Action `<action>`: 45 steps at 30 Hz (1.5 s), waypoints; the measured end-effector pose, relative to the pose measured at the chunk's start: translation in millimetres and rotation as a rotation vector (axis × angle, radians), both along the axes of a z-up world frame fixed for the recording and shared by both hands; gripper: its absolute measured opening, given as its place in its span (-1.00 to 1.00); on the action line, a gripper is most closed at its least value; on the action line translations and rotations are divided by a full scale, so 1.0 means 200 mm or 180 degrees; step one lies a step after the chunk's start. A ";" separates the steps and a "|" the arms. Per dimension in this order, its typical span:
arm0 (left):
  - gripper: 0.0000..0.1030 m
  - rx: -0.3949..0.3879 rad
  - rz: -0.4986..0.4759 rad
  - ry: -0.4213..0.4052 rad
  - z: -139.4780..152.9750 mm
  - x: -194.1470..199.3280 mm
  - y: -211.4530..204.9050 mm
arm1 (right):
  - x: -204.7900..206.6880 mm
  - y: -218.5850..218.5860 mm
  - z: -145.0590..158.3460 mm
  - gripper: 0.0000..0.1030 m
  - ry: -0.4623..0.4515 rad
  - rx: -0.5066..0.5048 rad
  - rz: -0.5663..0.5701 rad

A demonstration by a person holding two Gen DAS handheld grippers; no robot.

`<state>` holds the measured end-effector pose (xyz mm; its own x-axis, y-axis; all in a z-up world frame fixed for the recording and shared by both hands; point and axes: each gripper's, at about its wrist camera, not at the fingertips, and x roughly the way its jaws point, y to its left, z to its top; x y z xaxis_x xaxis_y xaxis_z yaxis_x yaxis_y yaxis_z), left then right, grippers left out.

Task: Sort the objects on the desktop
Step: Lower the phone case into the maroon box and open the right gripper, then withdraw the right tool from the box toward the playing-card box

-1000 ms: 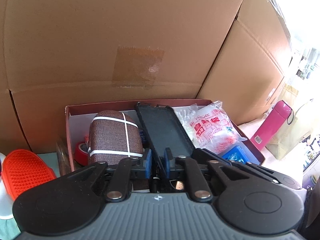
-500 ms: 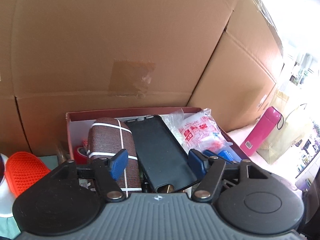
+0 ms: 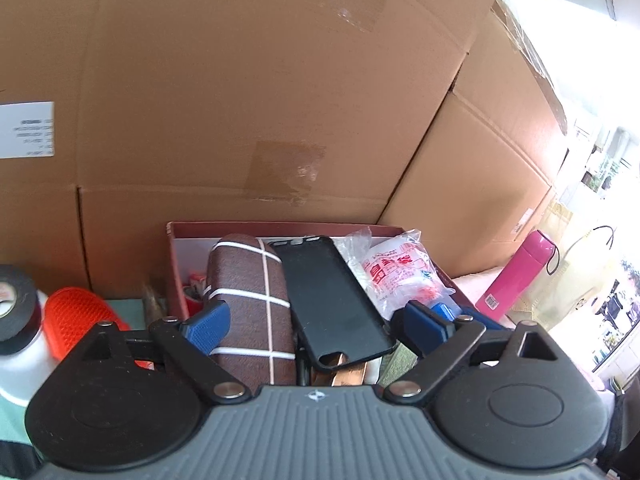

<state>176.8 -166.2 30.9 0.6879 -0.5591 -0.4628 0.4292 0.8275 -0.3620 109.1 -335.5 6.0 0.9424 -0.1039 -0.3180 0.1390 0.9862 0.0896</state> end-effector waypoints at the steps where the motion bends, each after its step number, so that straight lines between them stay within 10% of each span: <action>1: 0.87 0.0002 0.0008 0.0003 0.00 -0.01 0.01 | -0.02 0.01 0.01 0.64 -0.0017 -0.0025 -0.0031; 11: 0.89 0.0088 0.0077 -0.0085 0.01 -0.16 0.12 | -0.16 0.10 0.04 0.91 -0.0071 -0.0113 0.0010; 45: 0.89 0.0162 0.0722 0.0263 -0.17 -0.64 0.76 | -0.51 0.69 -0.05 0.92 0.0148 -0.0089 0.0862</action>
